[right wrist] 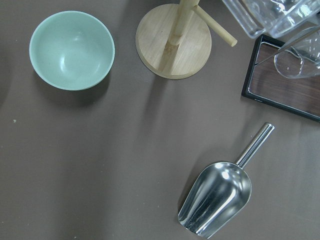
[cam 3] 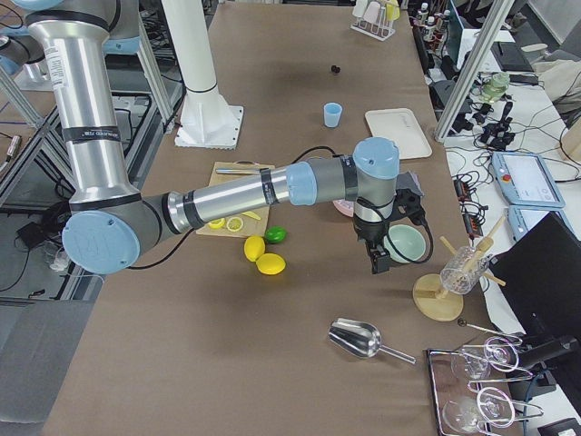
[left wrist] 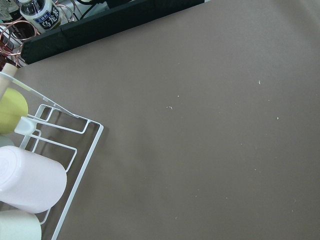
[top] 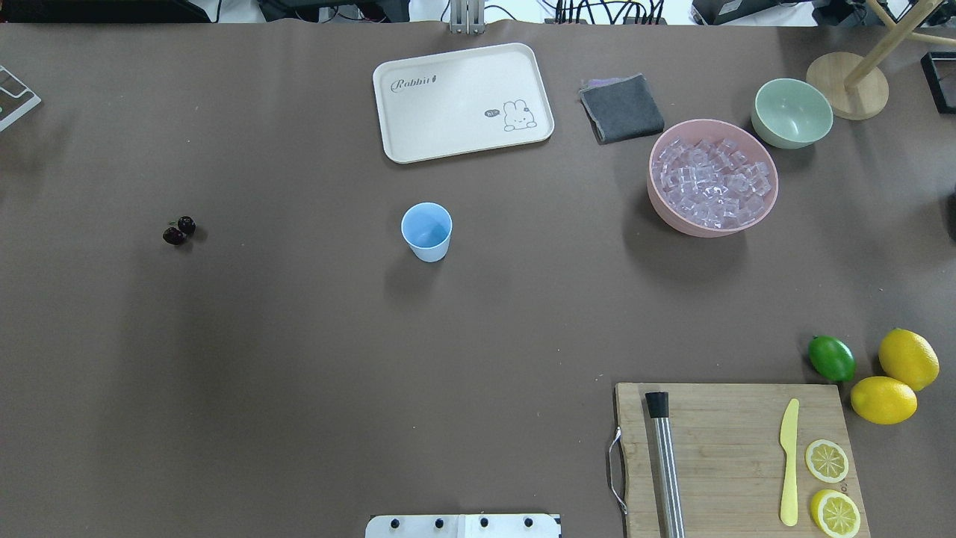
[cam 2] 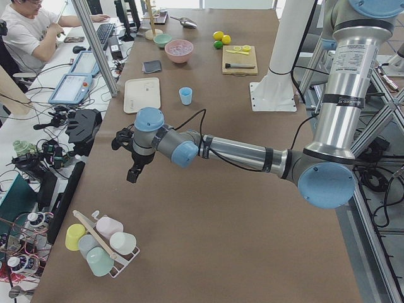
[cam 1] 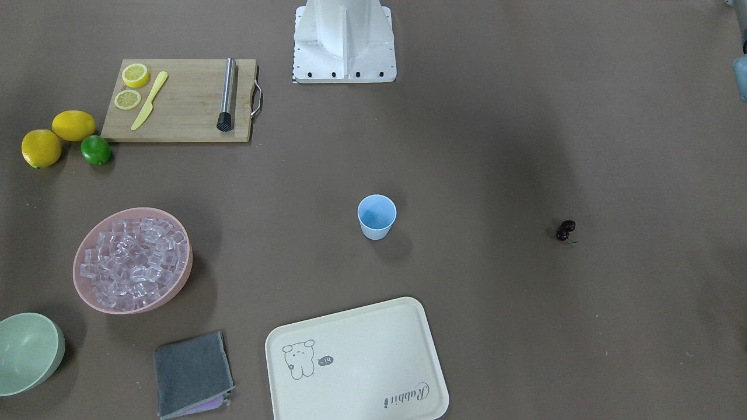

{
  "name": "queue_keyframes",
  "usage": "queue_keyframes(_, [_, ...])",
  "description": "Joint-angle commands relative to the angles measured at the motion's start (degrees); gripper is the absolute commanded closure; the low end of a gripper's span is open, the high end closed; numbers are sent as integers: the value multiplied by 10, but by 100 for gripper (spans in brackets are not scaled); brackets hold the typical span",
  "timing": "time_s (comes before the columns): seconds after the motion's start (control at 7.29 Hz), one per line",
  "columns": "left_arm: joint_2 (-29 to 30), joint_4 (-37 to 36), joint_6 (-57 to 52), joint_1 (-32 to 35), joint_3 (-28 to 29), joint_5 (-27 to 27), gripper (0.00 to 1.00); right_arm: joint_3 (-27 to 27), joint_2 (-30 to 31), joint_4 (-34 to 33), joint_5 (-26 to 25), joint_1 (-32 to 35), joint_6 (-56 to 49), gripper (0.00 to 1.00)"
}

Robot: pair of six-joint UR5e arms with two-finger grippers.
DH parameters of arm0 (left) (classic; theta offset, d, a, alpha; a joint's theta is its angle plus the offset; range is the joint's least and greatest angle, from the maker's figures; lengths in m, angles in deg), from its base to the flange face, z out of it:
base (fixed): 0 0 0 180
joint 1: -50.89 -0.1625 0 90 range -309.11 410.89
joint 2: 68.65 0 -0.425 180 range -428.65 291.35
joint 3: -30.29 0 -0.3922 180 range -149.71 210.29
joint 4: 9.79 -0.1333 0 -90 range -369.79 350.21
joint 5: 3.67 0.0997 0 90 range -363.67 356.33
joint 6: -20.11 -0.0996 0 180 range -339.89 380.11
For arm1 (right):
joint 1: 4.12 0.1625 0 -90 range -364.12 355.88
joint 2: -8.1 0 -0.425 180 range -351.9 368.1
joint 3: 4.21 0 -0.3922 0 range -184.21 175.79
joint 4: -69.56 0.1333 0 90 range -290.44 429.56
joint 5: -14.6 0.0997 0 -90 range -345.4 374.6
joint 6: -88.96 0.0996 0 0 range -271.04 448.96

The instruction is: Put ice and cherries in cup

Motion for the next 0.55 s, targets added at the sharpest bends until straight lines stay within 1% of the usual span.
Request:
queue_keyframes(0.0, [-6,0,0,-1,-3,-1,2,1,-5,-2,-9,-7,8,1])
queue_keyframes(0.14, [-8,0,0,0,-2,-1,2,13,-6,-3,-8,-8,16,1])
queue_keyframes(0.27, [-21,3,-1,0,-7,-2,2,14,-1,-2,-18,-14,36,1])
queue_keyframes(0.41, [-22,3,-3,-2,-6,-1,2,12,-8,-4,-11,-21,39,3])
